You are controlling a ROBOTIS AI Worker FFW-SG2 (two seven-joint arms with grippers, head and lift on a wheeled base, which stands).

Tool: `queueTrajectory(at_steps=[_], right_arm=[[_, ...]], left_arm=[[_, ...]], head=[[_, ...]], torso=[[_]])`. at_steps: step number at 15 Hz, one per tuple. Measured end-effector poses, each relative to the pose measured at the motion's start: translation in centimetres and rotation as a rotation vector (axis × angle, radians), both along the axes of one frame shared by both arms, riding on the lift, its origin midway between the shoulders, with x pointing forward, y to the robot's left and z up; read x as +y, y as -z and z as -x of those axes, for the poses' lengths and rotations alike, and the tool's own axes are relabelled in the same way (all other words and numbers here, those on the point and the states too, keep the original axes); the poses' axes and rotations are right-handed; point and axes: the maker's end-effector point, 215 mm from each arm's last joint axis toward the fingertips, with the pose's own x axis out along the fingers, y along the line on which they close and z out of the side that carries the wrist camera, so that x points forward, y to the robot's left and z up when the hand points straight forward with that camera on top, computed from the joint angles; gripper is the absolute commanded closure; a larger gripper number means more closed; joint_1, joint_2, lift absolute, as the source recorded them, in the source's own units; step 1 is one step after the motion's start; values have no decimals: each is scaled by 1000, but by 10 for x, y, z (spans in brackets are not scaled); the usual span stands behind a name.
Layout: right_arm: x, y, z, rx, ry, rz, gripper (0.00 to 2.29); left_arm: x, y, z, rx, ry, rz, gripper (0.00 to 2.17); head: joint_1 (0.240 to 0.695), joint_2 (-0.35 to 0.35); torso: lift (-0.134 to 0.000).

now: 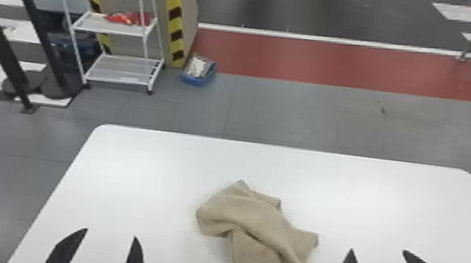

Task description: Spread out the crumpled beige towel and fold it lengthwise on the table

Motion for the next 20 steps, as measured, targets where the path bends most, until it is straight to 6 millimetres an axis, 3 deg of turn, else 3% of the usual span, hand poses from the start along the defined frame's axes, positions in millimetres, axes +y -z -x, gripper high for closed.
queueTrajectory(at_steps=[13, 20], right_arm=[[3, -1, -1, 4, -5, 0, 33], [14, 43, -1, 129, -99, 187, 49]], left_arm=[[-2, -1, -1, 1, 6, -7, 137], [-4, 4, -1, 17, 11, -14, 137]], head=[[695, 42], [695, 56]], torso=[[0], [0]])
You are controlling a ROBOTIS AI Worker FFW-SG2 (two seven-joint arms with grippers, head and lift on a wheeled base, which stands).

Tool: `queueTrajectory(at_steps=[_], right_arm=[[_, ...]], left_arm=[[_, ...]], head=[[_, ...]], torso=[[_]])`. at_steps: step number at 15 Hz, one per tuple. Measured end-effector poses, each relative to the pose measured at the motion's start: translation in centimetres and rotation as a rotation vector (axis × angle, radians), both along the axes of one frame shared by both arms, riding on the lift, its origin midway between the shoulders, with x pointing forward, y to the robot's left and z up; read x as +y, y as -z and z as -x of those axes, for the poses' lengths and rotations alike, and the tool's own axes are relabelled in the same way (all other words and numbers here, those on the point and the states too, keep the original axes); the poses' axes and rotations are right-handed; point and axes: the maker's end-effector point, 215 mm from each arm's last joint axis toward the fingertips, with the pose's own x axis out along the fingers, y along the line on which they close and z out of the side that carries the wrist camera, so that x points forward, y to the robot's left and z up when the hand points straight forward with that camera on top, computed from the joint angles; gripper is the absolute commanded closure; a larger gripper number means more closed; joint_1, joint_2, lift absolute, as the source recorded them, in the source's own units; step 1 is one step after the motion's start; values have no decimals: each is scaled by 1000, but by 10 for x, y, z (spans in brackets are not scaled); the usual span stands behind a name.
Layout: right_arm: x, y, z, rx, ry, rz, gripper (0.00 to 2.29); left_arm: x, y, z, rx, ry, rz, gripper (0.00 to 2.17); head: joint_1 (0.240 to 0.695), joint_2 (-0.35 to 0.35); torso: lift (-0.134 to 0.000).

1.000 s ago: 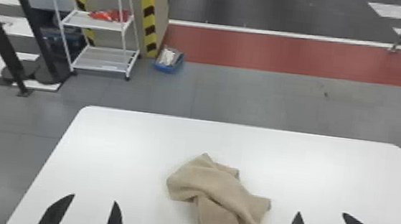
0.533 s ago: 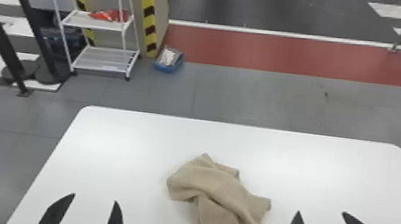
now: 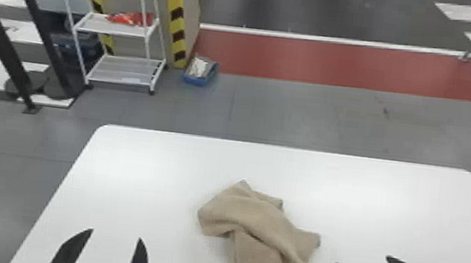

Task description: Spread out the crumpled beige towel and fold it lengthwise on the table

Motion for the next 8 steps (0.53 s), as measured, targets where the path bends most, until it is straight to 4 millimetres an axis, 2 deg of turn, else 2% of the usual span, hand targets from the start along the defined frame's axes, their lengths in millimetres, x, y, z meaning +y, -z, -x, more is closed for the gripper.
queueTrajectory(at_steps=[6, 8], right_arm=[[2, 15, -4, 40, -239, 220, 53], [8, 30, -5, 91, -322, 320, 46]], left_arm=[[5, 1, 0, 2, -6, -8, 137], [5, 1, -1, 3, -2, -8, 137]], head=[[695, 66], [695, 76]], torso=[[0], [0]])
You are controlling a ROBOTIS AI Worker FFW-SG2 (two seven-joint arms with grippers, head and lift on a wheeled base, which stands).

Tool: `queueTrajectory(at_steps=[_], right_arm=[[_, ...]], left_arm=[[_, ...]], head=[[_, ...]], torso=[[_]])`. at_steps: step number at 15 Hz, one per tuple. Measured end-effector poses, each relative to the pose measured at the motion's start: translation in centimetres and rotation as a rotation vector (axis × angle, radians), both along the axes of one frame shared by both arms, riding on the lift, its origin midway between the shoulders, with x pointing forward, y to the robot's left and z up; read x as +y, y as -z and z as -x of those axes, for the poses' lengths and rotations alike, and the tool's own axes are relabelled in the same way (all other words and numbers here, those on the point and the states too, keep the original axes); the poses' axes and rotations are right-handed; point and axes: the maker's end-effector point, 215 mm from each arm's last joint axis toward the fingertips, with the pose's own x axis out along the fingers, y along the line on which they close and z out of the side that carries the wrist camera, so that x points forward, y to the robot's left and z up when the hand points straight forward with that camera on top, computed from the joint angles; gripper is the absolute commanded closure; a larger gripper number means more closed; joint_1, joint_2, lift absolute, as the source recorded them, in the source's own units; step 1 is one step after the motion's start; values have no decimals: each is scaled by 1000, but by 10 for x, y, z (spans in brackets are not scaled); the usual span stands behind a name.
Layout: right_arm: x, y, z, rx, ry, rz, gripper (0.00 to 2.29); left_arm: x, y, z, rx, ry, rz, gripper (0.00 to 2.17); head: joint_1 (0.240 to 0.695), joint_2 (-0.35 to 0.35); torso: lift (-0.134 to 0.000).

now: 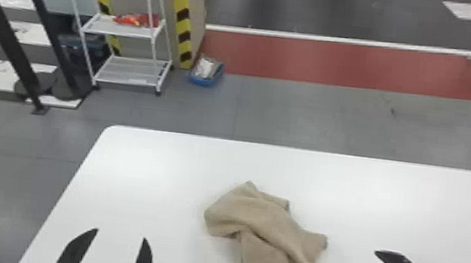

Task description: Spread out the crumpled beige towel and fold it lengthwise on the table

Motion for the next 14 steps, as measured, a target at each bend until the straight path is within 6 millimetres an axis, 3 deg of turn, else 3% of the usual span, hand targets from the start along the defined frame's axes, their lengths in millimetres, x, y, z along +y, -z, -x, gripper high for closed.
queueTrajectory(at_steps=[3, 11, 14], right_arm=[[1, 32, -1, 108, -38, 112, 43], [34, 79, -21, 188, -76, 164, 93], [37, 91, -26, 191, -55, 182, 353]], left_arm=[[1, 0, -2, 1, 2, -2, 137], [-1, 2, -5, 9, 7, -3, 137], [-4, 5, -9, 15, 18, -2, 137]], head=[[695, 80], [695, 127], [695, 119]], torso=[[0], [0], [0]])
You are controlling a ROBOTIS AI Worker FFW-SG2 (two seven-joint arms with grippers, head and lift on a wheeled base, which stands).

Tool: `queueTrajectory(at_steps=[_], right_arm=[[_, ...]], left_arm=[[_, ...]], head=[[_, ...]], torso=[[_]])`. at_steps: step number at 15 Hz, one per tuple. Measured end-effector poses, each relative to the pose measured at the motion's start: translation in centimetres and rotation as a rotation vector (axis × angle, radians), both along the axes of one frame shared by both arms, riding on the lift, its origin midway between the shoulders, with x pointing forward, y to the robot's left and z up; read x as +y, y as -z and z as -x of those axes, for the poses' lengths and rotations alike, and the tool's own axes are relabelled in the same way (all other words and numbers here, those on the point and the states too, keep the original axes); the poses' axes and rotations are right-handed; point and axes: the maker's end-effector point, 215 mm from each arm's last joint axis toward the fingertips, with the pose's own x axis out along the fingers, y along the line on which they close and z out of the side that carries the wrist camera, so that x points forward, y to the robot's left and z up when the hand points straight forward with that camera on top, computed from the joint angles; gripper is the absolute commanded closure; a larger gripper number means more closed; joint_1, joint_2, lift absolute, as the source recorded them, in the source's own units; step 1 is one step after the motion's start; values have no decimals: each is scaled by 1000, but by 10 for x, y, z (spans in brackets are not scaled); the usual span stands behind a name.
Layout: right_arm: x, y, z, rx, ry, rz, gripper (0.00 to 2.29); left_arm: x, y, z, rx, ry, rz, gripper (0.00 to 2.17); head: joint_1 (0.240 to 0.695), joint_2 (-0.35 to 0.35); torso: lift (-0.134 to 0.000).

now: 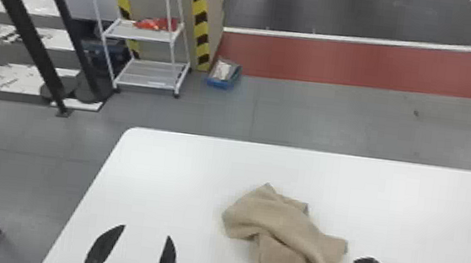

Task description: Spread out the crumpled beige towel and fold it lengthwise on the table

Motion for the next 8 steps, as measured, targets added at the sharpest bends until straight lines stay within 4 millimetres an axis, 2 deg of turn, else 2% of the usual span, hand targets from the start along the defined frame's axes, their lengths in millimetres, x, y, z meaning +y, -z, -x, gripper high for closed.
queueTrajectory(at_steps=[4, 5, 7, 8], right_arm=[[13, -1, -9, -34, 9, -12, 410], [16, -2, -11, -40, 10, -16, 485], [23, -2, -12, -40, 2, -22, 829], [26, -2, -13, -40, -2, -23, 1153]], left_arm=[[1, 0, 0, -1, 2, -2, 137], [1, 0, 0, -1, 2, -2, 137], [1, 0, 0, -1, 3, -3, 137], [1, 0, 0, 0, 4, -3, 137]], head=[[695, 138], [695, 142], [695, 154], [695, 158]], torso=[[0], [0], [0], [0]])
